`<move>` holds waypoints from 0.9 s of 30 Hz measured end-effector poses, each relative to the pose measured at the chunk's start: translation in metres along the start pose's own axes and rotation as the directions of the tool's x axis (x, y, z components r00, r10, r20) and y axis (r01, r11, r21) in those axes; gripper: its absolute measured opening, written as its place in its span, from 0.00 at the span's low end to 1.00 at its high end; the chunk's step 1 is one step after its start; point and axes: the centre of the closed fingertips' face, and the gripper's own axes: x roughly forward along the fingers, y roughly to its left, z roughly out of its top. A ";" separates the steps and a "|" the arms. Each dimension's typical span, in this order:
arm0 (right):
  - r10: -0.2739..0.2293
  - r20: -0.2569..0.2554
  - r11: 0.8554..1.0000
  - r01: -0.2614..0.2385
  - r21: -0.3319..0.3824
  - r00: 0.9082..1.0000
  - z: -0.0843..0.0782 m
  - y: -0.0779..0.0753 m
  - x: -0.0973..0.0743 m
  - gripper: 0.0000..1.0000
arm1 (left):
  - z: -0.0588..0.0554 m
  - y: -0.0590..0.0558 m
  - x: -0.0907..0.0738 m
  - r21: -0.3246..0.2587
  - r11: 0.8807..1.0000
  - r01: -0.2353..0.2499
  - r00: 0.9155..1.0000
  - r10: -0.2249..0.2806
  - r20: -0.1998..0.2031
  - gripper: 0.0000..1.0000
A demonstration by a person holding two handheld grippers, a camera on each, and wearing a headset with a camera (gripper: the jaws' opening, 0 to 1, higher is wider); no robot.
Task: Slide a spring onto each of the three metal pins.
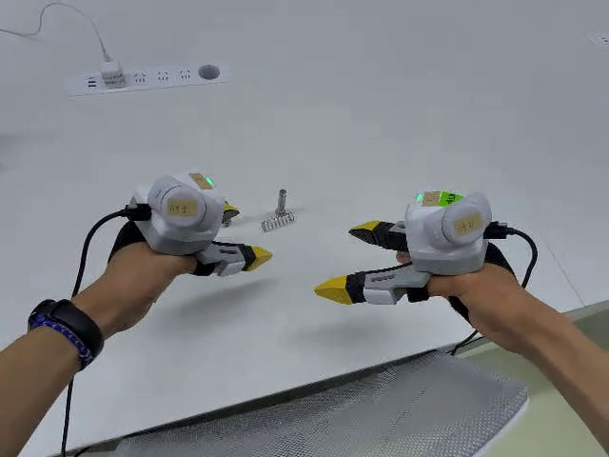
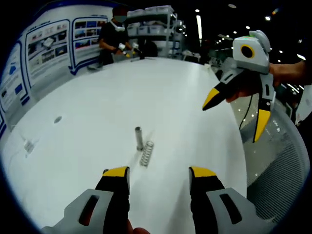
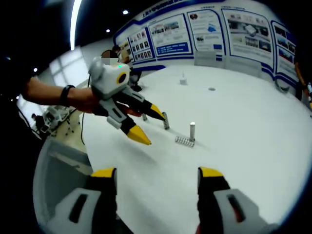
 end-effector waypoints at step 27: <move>-0.010 -0.009 0.999 0.011 0.051 1.000 -0.016 -0.008 -0.007 0.68 | -0.007 0.015 0.057 -0.160 0.984 -0.081 0.996 0.076 -0.038 0.36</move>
